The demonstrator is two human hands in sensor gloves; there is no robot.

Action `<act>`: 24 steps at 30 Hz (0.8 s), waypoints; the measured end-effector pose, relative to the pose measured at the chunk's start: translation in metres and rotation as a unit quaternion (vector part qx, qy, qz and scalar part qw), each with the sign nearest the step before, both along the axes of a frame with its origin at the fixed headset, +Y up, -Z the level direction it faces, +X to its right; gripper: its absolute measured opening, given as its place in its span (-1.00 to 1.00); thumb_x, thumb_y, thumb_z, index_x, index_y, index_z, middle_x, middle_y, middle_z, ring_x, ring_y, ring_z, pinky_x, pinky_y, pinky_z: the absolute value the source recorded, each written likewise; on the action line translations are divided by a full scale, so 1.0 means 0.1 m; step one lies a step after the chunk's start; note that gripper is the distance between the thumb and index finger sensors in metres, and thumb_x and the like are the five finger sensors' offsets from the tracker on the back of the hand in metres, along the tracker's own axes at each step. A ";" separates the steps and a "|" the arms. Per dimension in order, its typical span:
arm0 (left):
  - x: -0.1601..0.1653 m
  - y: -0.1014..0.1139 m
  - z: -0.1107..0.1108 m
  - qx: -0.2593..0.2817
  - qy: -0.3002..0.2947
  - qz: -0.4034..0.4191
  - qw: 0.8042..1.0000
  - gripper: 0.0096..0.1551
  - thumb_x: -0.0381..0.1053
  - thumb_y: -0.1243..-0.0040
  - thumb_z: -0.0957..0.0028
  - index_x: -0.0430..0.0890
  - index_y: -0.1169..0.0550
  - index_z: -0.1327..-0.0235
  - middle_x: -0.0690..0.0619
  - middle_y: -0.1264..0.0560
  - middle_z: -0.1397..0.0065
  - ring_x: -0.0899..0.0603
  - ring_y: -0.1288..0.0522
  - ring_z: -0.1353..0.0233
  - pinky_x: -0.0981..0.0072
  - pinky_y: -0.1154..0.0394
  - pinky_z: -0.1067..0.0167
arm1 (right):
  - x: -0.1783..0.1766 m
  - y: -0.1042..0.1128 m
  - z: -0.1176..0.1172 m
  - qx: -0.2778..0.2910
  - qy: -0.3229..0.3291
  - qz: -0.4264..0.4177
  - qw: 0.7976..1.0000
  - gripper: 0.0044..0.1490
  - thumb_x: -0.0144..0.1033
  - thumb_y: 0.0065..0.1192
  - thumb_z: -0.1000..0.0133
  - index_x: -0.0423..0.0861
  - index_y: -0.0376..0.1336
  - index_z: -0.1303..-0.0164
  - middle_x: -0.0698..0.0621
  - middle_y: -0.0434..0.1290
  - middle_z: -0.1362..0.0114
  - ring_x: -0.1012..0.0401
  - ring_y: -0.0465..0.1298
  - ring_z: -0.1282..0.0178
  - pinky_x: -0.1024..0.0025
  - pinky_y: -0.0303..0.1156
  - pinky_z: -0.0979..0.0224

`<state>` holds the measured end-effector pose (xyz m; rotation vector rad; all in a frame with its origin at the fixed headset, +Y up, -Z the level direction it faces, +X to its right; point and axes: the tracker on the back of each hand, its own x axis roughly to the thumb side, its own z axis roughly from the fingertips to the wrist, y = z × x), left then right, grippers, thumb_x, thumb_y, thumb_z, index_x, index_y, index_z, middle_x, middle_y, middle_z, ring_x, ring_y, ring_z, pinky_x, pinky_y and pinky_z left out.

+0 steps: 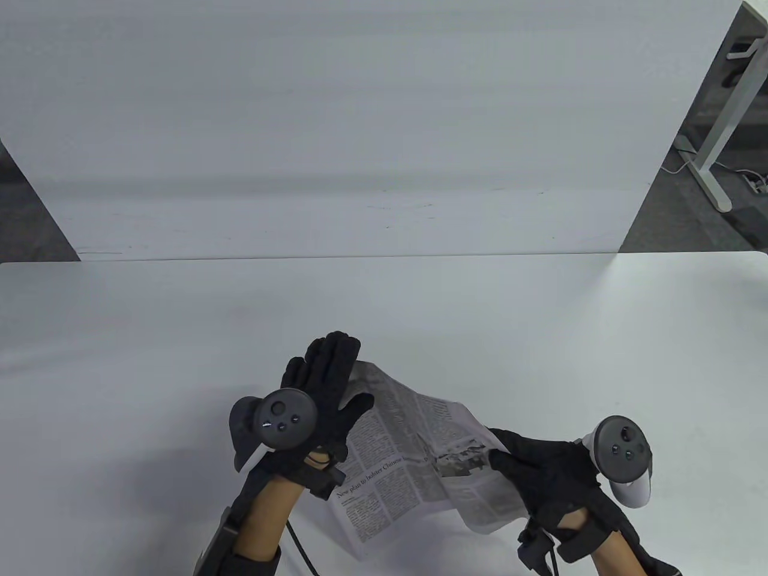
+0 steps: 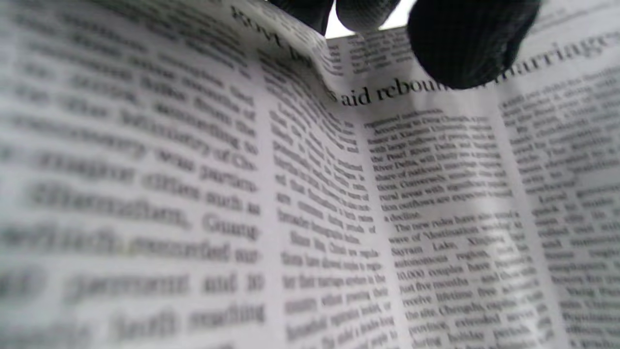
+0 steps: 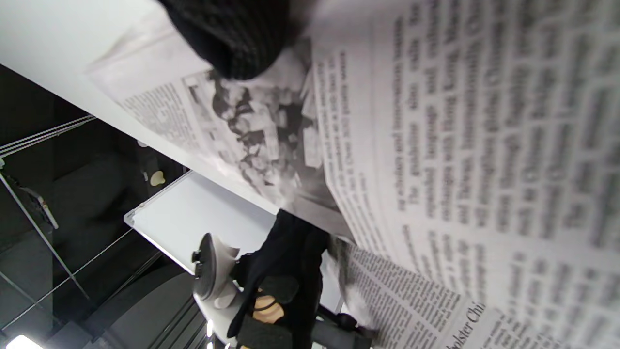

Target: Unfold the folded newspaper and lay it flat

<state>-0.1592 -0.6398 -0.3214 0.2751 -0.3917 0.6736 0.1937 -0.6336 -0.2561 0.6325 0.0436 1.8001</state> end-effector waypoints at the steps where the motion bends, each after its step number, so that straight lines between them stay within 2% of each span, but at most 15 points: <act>1: -0.02 0.00 0.00 0.002 0.002 0.013 1.000 -0.13 0.12 -0.29 -0.02 0.04 -0.21 -0.59 -0.17 -0.32 -0.61 -0.50 -0.24 -0.63 -0.49 0.00 -0.50 | 0.01 0.02 0.01 0.005 -0.001 0.000 1.000 -0.43 -0.34 0.27 -0.01 -0.07 0.46 -0.26 -0.26 0.70 -0.14 -0.26 0.74 0.08 -0.10 0.59 0.01; 3: -0.04 0.02 0.00 0.014 0.014 0.015 1.000 -0.21 0.08 -0.34 0.01 0.02 -0.34 -0.52 -0.13 -0.48 -0.45 -0.45 -0.39 -0.52 -0.48 -0.07 -0.48 | 0.03 0.05 0.02 0.009 0.000 -0.003 1.000 -0.43 -0.34 0.27 -0.01 -0.07 0.46 -0.26 -0.25 0.70 -0.13 -0.25 0.74 0.07 -0.10 0.59 0.01; 5: -0.05 0.06 0.01 0.028 0.028 0.021 0.999 -0.39 0.05 -0.38 0.05 0.00 -0.56 -0.32 -0.07 -0.61 -0.22 -0.38 -0.55 -0.37 -0.45 -0.15 -0.46 | 0.05 0.07 0.03 0.009 -0.001 -0.006 1.000 -0.43 -0.34 0.27 -0.01 -0.07 0.46 -0.26 -0.25 0.70 -0.13 -0.25 0.74 0.07 -0.10 0.59 0.00; 8: -0.07 0.08 0.00 0.026 0.023 0.032 0.999 -0.59 0.01 -0.38 0.05 0.01 -0.70 -0.06 -0.02 -0.70 0.02 -0.30 -0.68 -0.15 -0.35 -0.30 -0.39 | 0.13 0.09 0.03 0.020 -0.034 -0.002 0.999 -0.41 -0.33 0.28 -0.01 -0.09 0.44 -0.28 -0.25 0.70 -0.14 -0.26 0.73 0.06 -0.11 0.58 -0.01; 10: -0.11 0.07 -0.02 0.009 0.015 0.036 0.999 -0.61 0.03 -0.35 0.05 0.01 -0.71 -0.03 0.00 -0.72 0.08 -0.27 -0.72 -0.05 -0.27 -0.38 -0.32 | 0.21 0.10 0.01 0.022 -0.070 0.003 0.997 -0.39 -0.32 0.29 -0.01 -0.12 0.41 -0.32 -0.27 0.68 -0.17 -0.29 0.70 0.00 -0.16 0.54 -0.07; 13: -0.18 0.00 -0.05 -0.013 0.011 0.056 0.998 -0.63 0.04 -0.30 0.03 0.01 -0.72 0.00 0.02 -0.74 0.16 -0.19 -0.79 0.24 -0.13 -0.55 -0.11 | 0.44 0.07 -0.09 0.019 -0.125 -0.004 0.992 -0.26 -0.19 0.37 0.00 -0.13 0.31 -0.42 -0.26 0.61 -0.31 -0.33 0.62 -0.17 -0.25 0.45 -0.21; 14: -0.20 -0.03 -0.08 -0.020 0.013 0.061 0.998 -0.63 0.04 -0.30 0.03 0.01 -0.72 0.01 0.01 -0.74 0.18 -0.13 -0.80 0.37 -0.07 -0.60 0.00 | 0.57 0.05 -0.13 0.005 -0.135 -0.017 0.991 -0.19 -0.12 0.41 0.01 -0.13 0.27 -0.45 -0.26 0.58 -0.36 -0.34 0.59 -0.21 -0.28 0.42 -0.24; 16: -0.24 -0.08 -0.10 -0.035 0.012 0.071 0.997 -0.63 0.03 -0.28 0.03 0.02 -0.71 0.01 0.02 -0.74 0.20 -0.06 -0.79 0.52 0.02 -0.66 0.12 | 0.79 -0.01 -0.20 -0.016 -0.155 -0.036 0.987 -0.08 0.00 0.45 0.04 -0.14 0.22 -0.49 -0.27 0.53 -0.43 -0.36 0.54 -0.29 -0.35 0.35 -0.31; 21: -0.33 -0.23 -0.13 -0.049 0.043 0.146 0.987 -0.64 0.02 -0.27 0.02 0.05 -0.70 0.00 0.02 -0.74 0.19 0.01 -0.79 0.59 0.08 -0.70 0.21 | 1.32 -0.30 -0.33 -0.062 -0.225 -0.095 0.968 0.14 0.25 0.44 0.08 -0.13 0.10 -0.57 -0.27 0.35 -0.60 -0.41 0.38 -0.47 -0.48 0.21 -0.37; 23: -0.38 -0.29 -0.13 -0.054 0.056 0.187 0.979 -0.64 0.02 -0.27 0.02 0.06 -0.69 -0.01 0.02 -0.73 0.19 0.03 -0.79 0.62 0.10 -0.71 0.24 | 1.42 -0.43 -0.37 -0.089 -0.232 -0.122 0.961 0.23 0.35 0.42 0.10 -0.15 0.05 -0.59 -0.27 0.27 -0.64 -0.43 0.32 -0.50 -0.51 0.23 -0.34; 24: -0.40 -0.33 -0.12 -0.053 0.068 0.219 0.972 -0.64 0.01 -0.27 0.02 0.07 -0.69 -0.01 0.02 -0.73 0.19 0.04 -0.79 0.63 0.10 -0.71 0.25 | 1.46 -0.57 -0.41 -0.135 -0.213 -0.161 0.954 0.28 0.39 0.40 0.10 -0.16 0.00 -0.60 -0.28 0.20 -0.68 -0.44 0.28 -0.53 -0.54 0.23 -0.32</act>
